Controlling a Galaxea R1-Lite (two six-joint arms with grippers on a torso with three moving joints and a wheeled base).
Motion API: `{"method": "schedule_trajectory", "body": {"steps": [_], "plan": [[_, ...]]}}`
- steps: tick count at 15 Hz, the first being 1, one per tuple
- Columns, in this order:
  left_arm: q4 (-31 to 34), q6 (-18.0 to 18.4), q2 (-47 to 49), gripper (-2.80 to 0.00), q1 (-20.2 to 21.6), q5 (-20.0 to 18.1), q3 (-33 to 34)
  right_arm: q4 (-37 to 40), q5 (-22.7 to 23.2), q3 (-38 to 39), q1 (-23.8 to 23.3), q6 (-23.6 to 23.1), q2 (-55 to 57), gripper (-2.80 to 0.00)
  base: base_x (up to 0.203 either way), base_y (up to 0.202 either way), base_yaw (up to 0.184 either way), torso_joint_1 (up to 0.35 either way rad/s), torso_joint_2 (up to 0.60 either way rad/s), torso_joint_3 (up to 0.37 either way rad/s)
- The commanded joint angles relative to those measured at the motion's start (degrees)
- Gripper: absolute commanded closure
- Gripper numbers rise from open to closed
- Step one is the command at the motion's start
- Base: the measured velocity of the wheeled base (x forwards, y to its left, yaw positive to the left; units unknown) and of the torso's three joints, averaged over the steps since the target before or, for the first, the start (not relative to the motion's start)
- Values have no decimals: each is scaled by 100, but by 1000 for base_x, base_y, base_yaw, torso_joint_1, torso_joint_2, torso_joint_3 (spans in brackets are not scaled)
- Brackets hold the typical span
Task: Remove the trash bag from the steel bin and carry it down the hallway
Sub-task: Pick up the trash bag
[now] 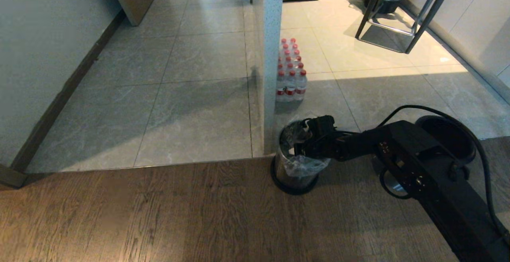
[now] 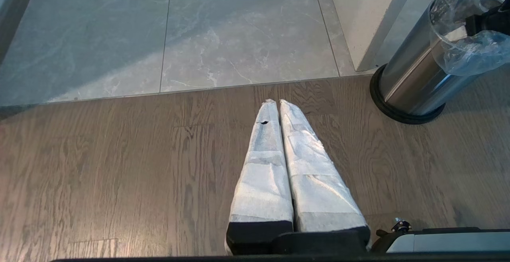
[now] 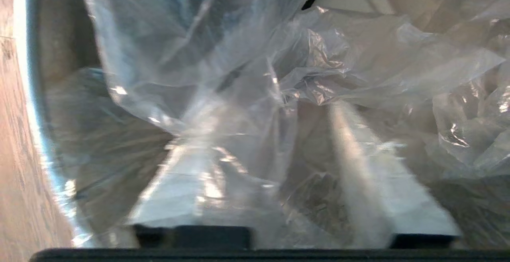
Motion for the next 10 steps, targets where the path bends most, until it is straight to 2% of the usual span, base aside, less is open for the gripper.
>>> {"method": "schedule_trajectory", "body": {"steps": [1, 5, 10], "plan": [[-1, 0, 0, 0, 0, 0, 0, 21, -2, 4, 5, 46, -124, 0, 0, 0, 0, 0, 0, 0], [-1, 0, 0, 0, 0, 0, 0, 225, -21, 54, 5, 94, -466, 0, 0, 0, 0, 0, 0, 0], [-1, 0, 0, 0, 0, 0, 0, 552, -20, 216, -55, 411, -1231, 0, 0, 0, 0, 0, 0, 0]]}}
